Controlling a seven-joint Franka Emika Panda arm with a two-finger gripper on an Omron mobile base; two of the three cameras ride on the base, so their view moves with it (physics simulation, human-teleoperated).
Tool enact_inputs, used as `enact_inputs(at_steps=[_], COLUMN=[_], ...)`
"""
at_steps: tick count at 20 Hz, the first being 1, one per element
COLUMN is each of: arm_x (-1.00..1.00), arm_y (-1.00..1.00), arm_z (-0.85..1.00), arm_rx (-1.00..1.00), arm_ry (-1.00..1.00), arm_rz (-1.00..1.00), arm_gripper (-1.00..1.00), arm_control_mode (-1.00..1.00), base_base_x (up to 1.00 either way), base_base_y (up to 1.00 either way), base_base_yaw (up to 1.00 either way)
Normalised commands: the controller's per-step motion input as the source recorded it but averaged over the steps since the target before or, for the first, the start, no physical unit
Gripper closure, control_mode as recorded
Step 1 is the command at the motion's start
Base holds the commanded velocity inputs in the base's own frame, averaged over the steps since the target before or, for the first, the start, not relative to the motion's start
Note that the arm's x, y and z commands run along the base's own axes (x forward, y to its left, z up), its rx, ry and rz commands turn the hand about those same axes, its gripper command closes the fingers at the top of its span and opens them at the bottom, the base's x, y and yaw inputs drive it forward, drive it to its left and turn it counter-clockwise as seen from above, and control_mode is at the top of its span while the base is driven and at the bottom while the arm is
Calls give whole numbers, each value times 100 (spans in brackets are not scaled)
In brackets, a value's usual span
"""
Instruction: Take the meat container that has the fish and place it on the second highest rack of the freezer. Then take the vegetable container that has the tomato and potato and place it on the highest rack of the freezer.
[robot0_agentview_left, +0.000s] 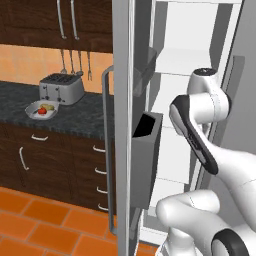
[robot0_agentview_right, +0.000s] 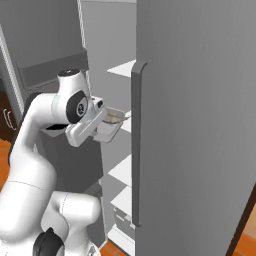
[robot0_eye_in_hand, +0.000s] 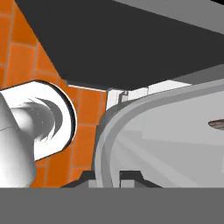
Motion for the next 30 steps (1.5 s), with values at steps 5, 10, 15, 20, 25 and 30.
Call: enact_inputs(at_steps=[5,10,15,20,25,30], arm_x=[43,5,39,62,51,40], arm_y=[-10,10,-9,-19,-44,-26], arm_z=[-42,-6,0,0,0,-5], arm_rx=[0,-3,0,0,0,0], arm_ry=[-7,-15,-8,0,0,-1], arm_rz=[0,11,4,3,0,0], arm_gripper=[100,100,100,100,100,100], arm_control_mode=[-100,-100,-100,-100,-100,-100], base_base_x=[0,0,0,0,0,0], base_base_y=[0,0,0,0,0,0], base_base_yaw=[0,0,0,0,0,0])
